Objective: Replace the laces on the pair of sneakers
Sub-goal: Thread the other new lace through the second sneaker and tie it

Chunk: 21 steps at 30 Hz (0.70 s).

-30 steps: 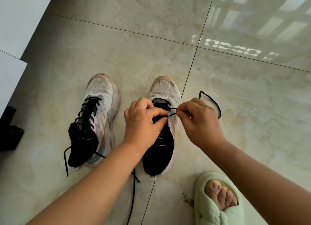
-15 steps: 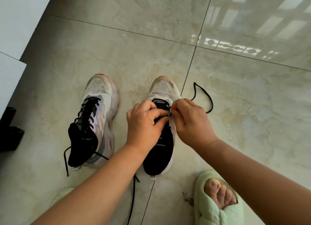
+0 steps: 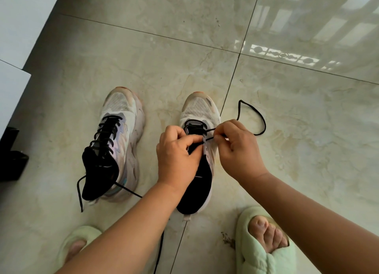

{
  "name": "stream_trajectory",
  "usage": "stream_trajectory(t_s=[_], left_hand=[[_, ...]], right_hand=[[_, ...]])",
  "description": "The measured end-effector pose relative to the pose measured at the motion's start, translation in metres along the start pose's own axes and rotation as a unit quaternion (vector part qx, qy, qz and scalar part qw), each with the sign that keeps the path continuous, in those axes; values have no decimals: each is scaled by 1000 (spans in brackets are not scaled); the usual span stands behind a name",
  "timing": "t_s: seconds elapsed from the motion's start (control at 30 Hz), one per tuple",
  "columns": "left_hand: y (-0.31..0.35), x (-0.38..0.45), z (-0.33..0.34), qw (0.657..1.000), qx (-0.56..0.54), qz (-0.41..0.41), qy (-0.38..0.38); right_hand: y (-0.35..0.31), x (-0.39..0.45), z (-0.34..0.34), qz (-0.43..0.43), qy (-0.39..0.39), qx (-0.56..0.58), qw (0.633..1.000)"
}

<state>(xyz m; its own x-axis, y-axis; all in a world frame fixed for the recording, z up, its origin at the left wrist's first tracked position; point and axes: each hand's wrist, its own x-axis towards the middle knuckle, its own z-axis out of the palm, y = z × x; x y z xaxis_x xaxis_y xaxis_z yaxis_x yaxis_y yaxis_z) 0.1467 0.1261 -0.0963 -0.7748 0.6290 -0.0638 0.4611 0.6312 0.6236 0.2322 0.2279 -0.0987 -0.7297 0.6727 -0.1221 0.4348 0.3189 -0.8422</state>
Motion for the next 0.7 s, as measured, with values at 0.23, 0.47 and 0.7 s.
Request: stream_trajectory(t_s=[0.23, 0.47, 0.7], left_hand=[[0, 1, 1, 999, -43, -6, 0], [0, -1, 1, 998, -16, 56, 14], [7, 3, 0, 999, -32, 12, 5]], right_hand=[[2, -1, -3, 26, -8, 41, 999], [-2, -2, -4, -16, -20, 6, 1000], [-1, 1, 1, 3, -23, 1, 1000]])
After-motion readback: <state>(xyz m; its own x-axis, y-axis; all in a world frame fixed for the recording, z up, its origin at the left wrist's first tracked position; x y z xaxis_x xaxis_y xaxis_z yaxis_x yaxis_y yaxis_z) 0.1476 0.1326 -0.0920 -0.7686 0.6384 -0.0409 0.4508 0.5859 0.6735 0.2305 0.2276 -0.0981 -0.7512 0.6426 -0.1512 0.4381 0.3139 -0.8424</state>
